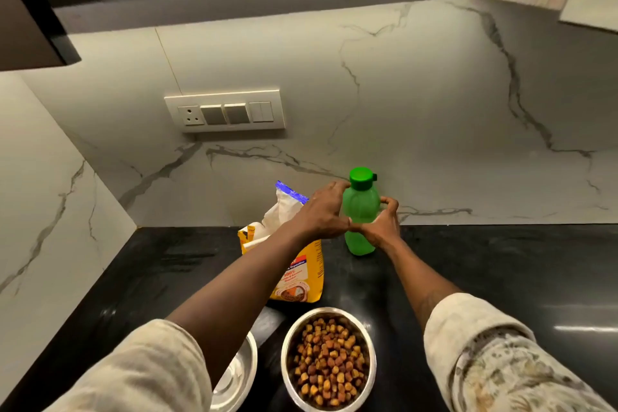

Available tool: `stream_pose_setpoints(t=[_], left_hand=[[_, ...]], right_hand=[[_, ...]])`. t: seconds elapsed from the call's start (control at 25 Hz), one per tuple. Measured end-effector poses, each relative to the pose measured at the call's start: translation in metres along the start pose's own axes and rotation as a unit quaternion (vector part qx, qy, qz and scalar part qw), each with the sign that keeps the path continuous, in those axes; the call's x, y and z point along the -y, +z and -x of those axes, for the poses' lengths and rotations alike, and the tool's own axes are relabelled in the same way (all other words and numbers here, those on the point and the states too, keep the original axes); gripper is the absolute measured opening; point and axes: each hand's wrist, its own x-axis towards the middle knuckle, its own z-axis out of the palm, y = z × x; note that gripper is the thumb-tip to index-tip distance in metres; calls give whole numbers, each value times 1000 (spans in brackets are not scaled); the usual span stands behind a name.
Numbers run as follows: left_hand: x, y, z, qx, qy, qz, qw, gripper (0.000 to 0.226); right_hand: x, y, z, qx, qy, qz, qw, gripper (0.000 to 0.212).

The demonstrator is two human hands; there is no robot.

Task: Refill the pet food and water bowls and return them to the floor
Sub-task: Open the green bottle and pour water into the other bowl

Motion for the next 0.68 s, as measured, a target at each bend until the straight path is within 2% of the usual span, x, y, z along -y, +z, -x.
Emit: stream_pose_setpoints(t=[0.16, 0.24, 0.32, 0.4, 0.48, 0.56, 0.68], left_hand=[[-6, 4, -4, 17, -26, 2, 1000, 92], [-8, 5, -3, 18, -41, 1, 999, 90], [-13, 5, 1, 14, -35, -1, 999, 90], [-22, 5, 8, 6, 5, 4, 1000, 92], [-32, 3, 18, -15, 67, 7, 998, 90], [-39, -5, 26, -36, 134, -12, 990, 78], [-49, -33, 43, -28, 182, -76, 980, 59]], right_hand=[[4, 0, 4, -12, 18, 30, 999, 126], [1, -6, 14, -13, 14, 62, 998, 120], [-4, -14, 27, -40, -36, 101, 993, 108], [-8, -20, 44, -40, -97, 128, 986, 104], [-7, -24, 65, -37, -155, 110, 981, 109], [3, -31, 86, -46, -181, 62, 980, 116], [22, -40, 116, -34, -203, 15, 978, 105]])
